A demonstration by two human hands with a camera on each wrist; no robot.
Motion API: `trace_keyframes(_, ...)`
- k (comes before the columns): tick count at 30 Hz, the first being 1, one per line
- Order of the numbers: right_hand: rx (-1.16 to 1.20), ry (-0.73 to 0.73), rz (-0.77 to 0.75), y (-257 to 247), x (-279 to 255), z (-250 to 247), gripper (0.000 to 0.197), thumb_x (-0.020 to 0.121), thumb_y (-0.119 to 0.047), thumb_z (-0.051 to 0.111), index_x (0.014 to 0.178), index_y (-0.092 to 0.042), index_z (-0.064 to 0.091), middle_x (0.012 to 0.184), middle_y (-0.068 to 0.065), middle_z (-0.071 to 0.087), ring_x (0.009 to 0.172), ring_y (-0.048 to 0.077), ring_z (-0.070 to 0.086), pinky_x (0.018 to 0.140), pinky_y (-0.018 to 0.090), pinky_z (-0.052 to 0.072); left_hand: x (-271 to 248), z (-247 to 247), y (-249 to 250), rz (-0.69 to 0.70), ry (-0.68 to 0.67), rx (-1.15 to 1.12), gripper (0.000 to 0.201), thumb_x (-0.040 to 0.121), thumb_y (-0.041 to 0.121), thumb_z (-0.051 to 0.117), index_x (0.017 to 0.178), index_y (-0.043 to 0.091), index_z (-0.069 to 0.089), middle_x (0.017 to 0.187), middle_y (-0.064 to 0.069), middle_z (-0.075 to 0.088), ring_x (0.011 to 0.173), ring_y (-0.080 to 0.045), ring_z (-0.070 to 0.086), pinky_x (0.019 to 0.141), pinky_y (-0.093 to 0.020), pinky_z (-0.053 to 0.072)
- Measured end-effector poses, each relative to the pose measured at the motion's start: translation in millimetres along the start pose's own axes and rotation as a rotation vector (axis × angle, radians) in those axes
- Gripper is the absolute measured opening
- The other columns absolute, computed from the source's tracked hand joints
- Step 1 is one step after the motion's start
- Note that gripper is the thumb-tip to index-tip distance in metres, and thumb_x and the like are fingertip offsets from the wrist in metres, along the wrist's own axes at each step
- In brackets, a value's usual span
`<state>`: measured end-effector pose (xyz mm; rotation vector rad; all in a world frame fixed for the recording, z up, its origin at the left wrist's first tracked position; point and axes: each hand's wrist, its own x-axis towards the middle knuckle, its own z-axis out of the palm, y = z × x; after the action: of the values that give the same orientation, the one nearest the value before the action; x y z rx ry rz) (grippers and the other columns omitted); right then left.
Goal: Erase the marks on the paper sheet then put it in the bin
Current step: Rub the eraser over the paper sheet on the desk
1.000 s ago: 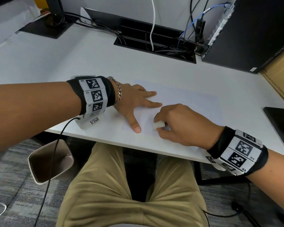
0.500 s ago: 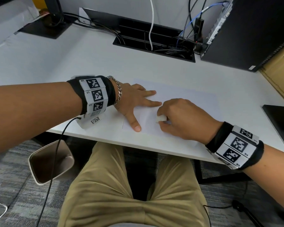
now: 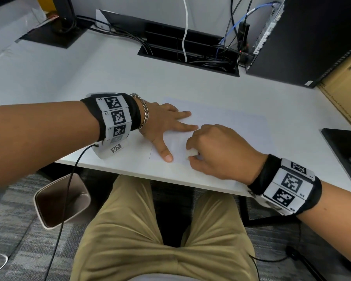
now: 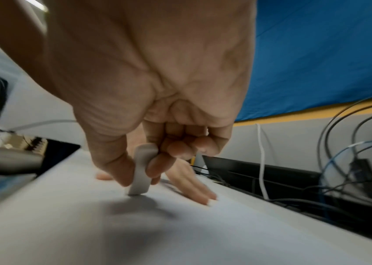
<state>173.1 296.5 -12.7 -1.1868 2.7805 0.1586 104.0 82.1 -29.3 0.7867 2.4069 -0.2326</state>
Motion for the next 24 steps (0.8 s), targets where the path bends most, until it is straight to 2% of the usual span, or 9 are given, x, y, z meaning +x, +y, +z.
trace_keyframes(2, 0.018, 0.020, 0.052, 9.4, 1.6, -2.8, 0.032, 0.092, -0.042, 0.055, 0.109, -0.021, 0.072, 0.096, -0.001, 0.069, 0.094, 0.023, 0.061, 0.077, 0.038, 0.052, -0.4, -0.6, 0.3, -0.003, -0.002, 0.000, 0.123, 0.067, 0.093, 0.063, 0.155, 0.063, -0.017, 0.170, 0.016, -0.027, 0.160, -0.023, -0.013, 0.125, -0.064, 0.012)
trace_keyframes(7, -0.061, 0.014, 0.041, -4.8, -1.9, 4.1, 0.029, 0.091, -0.039, 0.050, 0.095, -0.019, 0.071, 0.084, -0.003, 0.066, 0.085, 0.022, 0.059, 0.077, 0.039, 0.051, 1.4, 0.1, -0.6, 0.001, -0.006, 0.010, 0.123, 0.066, 0.095, 0.062, 0.155, 0.062, -0.017, 0.170, 0.016, -0.028, 0.160, -0.023, -0.013, 0.125, -0.064, 0.013)
trace_keyframes(11, 0.138, 0.064, 0.120, 16.0, 2.9, -3.4, 0.031, 0.090, -0.036, 0.062, 0.116, -0.023, 0.072, 0.108, -0.004, 0.070, 0.103, 0.019, 0.063, 0.084, 0.038, 0.054, 1.0, -1.9, 0.1, 0.004, -0.015, 0.003, 0.123, 0.068, 0.092, 0.064, 0.156, 0.062, -0.016, 0.170, 0.014, -0.027, 0.160, -0.023, -0.012, 0.125, -0.064, 0.013)
trace_keyframes(12, 0.170, 0.081, 0.135, 25.4, 4.4, -4.4, 0.032, 0.090, -0.036, 0.064, 0.119, -0.024, 0.072, 0.109, -0.005, 0.070, 0.103, 0.018, 0.062, 0.084, 0.038, 0.054, 1.0, -2.5, -0.3, 0.009, -0.017, -0.003, 0.123, 0.068, 0.091, 0.065, 0.156, 0.061, -0.016, 0.170, 0.014, -0.026, 0.160, -0.023, -0.013, 0.125, -0.064, 0.013)
trace_keyframes(15, 0.200, 0.061, 0.135, 40.2, 2.9, 0.1, 0.034, 0.089, -0.039, 0.066, 0.119, -0.025, 0.072, 0.101, -0.009, 0.070, 0.094, 0.015, 0.062, 0.082, 0.038, 0.055, 1.0, -5.6, -1.9, 0.066, -0.011, -0.034, 0.131, 0.068, 0.086, 0.072, 0.159, 0.055, -0.016, 0.171, 0.013, -0.024, 0.160, -0.022, -0.013, 0.129, -0.058, 0.003)
trace_keyframes(18, 0.199, 0.044, 0.110, 39.2, -7.1, 9.3, 0.035, 0.088, -0.042, 0.065, 0.117, -0.026, 0.073, 0.095, -0.011, 0.070, 0.088, 0.011, 0.062, 0.083, 0.033, 0.052, -0.7, -8.2, -5.6, 0.081, 0.016, -0.057, 0.141, 0.068, 0.077, 0.080, 0.163, 0.042, -0.018, 0.172, 0.010, -0.023, 0.160, -0.019, -0.016, 0.129, -0.049, -0.006)
trace_keyframes(22, 0.167, 0.071, 0.072, 33.2, -20.1, 15.8, 0.025, 0.088, -0.042, 0.064, 0.109, -0.030, 0.072, 0.092, -0.015, 0.068, 0.086, 0.008, 0.059, 0.078, 0.025, 0.038, -5.7, -8.5, -10.2, 0.039, 0.016, -0.099, 0.125, 0.079, 0.072, 0.076, 0.166, 0.039, -0.007, 0.173, 0.012, -0.020, 0.160, -0.017, -0.016, 0.130, -0.050, -0.006)
trace_keyframes(24, 0.164, 0.063, 0.067, 30.9, -22.0, 15.1, 0.025, 0.088, -0.042, 0.064, 0.108, -0.030, 0.072, 0.092, -0.015, 0.067, 0.087, 0.010, 0.059, 0.078, 0.026, 0.038, -7.9, -6.0, -6.9, 0.025, 0.008, -0.121, 0.118, 0.081, 0.079, 0.068, 0.166, 0.041, -0.004, 0.173, 0.016, -0.016, 0.160, -0.015, -0.014, 0.129, -0.050, -0.007)
